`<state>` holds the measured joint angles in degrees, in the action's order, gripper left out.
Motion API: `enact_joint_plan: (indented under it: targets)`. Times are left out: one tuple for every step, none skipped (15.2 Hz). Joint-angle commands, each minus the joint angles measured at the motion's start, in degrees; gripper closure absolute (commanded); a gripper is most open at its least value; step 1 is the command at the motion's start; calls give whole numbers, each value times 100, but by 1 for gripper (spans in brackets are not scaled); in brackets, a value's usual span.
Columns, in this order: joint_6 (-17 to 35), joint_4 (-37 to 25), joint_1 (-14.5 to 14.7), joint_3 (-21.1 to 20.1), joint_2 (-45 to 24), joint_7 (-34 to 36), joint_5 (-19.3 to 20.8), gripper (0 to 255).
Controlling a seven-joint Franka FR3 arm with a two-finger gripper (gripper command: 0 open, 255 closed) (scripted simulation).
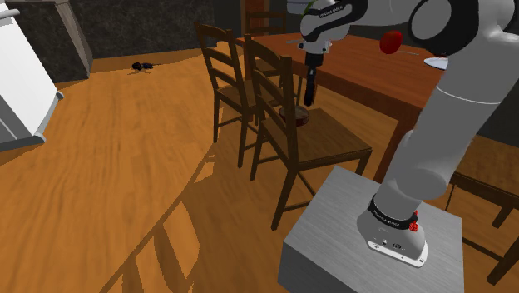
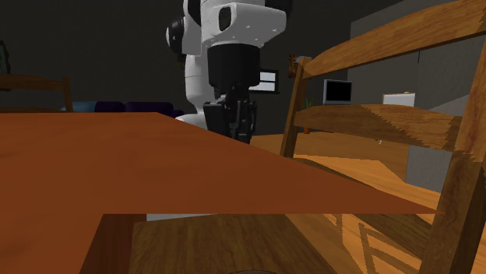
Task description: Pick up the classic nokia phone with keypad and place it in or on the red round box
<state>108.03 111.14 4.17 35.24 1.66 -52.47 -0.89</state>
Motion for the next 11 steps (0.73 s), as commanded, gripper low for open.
enact_joint_plan:
  targets:
    - [-164,-670,-57,90,-627,-267,-376,255]
    - [-260,-990,-126,112,-913,-387,-549,255]
    - [-369,-1324,-210,126,-1202,-500,-720,255]
    - [-489,-1673,-316,122,-1491,-601,-887,255]
    - [-622,-2040,-436,111,-1783,-692,-1050,255]
    - [-768,-2428,-573,87,-2077,-768,-1207,255]
    - [-1006,-3039,-789,52,-2516,-859,-1433,255]
    - [-927,-2960,-796,24,-2511,-859,-1424,255]
    - [-851,-2884,-788,18,-2511,-865,-1426,255]
    - [-776,-2810,-779,13,-2514,-873,-1430,255]
    - [-701,-2738,-771,9,-2518,-880,-1436,255]
